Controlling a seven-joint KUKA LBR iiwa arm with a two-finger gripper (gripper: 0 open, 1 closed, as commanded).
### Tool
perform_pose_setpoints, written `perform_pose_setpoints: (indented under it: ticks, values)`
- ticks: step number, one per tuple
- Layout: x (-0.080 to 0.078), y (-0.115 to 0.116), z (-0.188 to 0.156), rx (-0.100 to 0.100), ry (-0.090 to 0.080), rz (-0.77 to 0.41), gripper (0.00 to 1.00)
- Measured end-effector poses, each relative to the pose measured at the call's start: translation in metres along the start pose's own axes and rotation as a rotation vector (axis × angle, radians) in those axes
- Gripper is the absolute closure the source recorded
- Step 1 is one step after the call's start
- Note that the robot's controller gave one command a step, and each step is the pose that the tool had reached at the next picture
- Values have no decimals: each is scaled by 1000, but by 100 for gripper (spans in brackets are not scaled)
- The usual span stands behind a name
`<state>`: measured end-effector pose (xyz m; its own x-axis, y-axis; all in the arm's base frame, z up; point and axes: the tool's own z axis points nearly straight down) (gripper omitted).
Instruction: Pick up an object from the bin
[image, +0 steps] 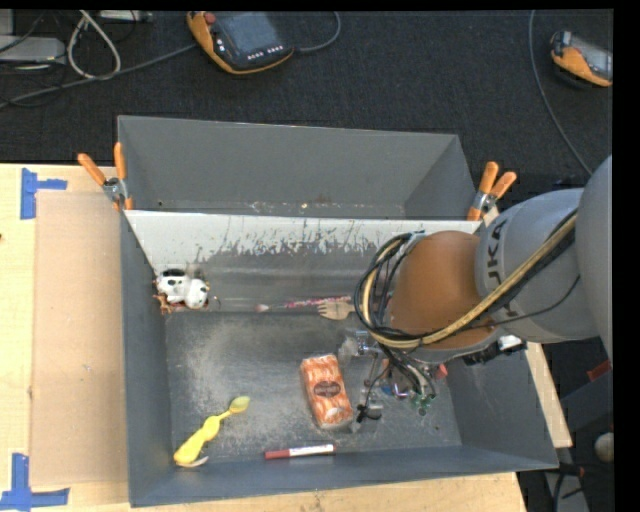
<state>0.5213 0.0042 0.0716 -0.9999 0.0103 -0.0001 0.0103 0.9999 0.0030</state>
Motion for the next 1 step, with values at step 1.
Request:
perform_pose_setpoints:
  ticks: [1]
  values:
    - [7,38,2,1,9,-104,0]
